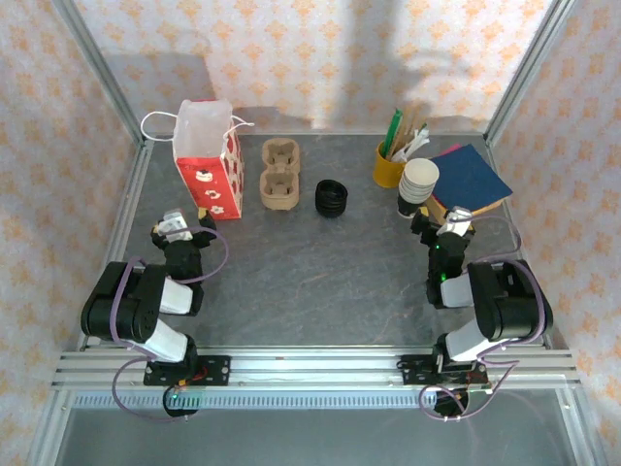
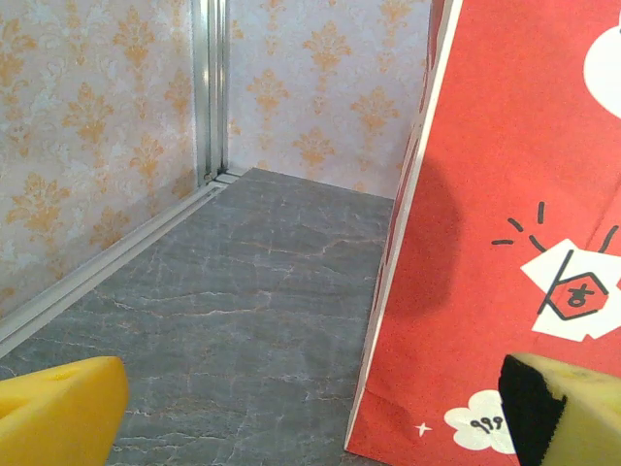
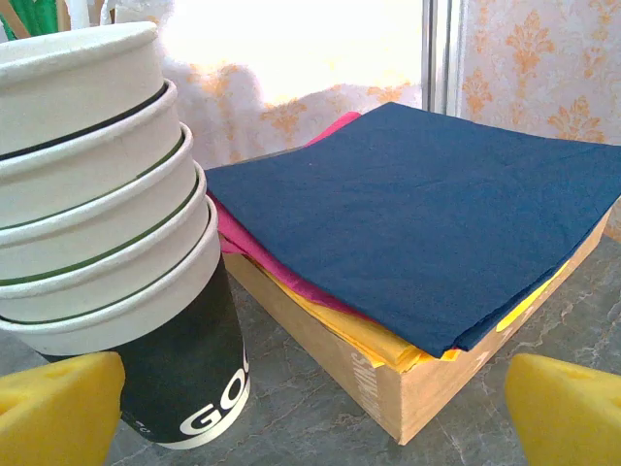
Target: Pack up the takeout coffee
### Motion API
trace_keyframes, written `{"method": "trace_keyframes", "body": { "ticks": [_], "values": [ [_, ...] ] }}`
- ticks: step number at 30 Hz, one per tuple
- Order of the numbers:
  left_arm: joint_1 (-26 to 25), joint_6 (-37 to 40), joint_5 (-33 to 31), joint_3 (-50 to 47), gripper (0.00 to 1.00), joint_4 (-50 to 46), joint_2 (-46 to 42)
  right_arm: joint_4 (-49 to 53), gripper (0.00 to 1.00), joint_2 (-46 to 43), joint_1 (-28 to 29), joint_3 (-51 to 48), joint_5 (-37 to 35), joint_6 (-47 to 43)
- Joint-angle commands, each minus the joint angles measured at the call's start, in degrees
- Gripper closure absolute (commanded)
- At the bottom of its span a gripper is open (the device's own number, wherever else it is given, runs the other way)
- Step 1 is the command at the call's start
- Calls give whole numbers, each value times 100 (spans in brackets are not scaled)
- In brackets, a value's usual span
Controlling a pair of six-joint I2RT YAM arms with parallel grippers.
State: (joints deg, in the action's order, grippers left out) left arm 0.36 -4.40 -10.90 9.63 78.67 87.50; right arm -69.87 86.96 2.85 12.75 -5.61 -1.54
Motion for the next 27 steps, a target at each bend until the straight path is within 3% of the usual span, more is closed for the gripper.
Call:
{"method": "trace_keyframes", "body": {
  "ticks": [1,22,27],
  "values": [
    [-36,62,35,92,1,15,32,-218,0,6,14,-27,-54,51],
    [-35,62,35,83,1,30,38,-220,0,5,9,-24,-55,54],
    [-36,89,81,-244,1,551,-134,-400,0,-111,13,-183,-41,41]
  ]
}}
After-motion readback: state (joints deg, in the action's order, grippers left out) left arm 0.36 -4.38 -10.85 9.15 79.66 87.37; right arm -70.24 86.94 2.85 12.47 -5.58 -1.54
